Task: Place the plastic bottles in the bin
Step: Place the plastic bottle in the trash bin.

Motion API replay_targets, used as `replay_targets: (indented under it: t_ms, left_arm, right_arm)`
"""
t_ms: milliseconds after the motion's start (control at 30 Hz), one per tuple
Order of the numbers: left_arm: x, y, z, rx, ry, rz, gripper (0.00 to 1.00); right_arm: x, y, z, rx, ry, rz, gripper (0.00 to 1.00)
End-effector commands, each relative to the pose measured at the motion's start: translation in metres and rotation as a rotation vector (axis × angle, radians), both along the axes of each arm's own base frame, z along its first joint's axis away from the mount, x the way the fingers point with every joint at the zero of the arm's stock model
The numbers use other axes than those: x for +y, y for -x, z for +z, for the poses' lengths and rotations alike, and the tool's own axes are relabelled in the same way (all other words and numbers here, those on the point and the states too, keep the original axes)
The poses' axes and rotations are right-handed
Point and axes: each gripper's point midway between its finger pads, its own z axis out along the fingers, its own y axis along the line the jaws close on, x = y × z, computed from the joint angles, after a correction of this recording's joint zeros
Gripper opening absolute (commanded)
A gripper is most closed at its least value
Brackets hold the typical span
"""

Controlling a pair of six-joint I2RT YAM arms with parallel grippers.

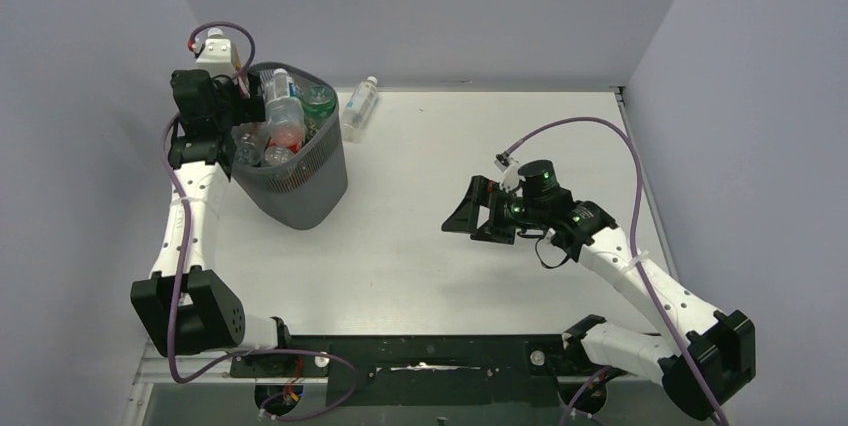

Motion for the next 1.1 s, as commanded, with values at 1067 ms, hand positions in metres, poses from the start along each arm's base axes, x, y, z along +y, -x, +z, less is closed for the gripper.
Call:
replay_targets:
  t_ms: [1067]
  left_arm:
    - [-0.01, 0.048, 0.1, -0.109, 0.098, 0.046, 0.97]
  right_arm:
    - [0.03, -0.003, 0.014, -0.071, -0.039, 0.064, 0.98]
